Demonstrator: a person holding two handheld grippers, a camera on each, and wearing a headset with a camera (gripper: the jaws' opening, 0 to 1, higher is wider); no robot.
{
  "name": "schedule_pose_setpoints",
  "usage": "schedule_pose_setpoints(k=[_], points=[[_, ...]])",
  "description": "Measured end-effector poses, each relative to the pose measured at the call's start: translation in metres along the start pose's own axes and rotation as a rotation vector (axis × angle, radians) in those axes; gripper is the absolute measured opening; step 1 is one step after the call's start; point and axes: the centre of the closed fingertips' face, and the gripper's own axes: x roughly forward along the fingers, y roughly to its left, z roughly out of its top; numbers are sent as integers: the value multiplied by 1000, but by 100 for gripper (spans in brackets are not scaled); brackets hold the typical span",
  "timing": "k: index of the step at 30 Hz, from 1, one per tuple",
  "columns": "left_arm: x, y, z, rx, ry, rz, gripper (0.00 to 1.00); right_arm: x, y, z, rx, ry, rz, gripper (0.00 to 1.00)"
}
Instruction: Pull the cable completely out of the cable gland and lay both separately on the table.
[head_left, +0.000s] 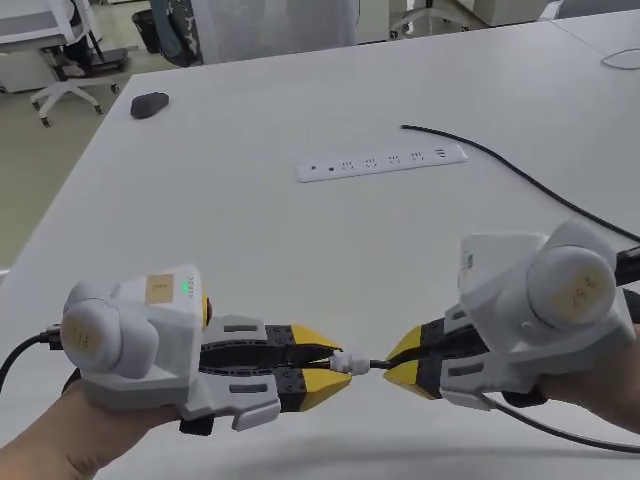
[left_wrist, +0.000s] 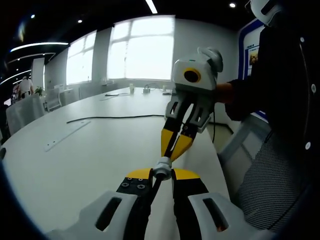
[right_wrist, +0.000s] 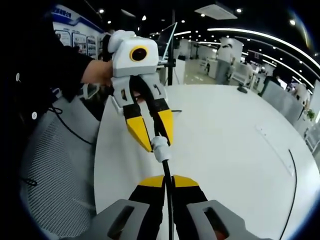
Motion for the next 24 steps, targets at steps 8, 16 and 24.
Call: schedule_pose_setpoints(k=[8, 16, 24], points=[[-7, 8, 1, 8, -11, 28, 15, -25, -24, -26, 44, 26, -94, 0], [-10, 10, -1, 5, -10, 37, 15, -46, -43, -59, 106, 65, -175, 0], [-15, 11, -8, -1, 12, 44, 15, -59, -59, -101, 123, 154, -238, 0]])
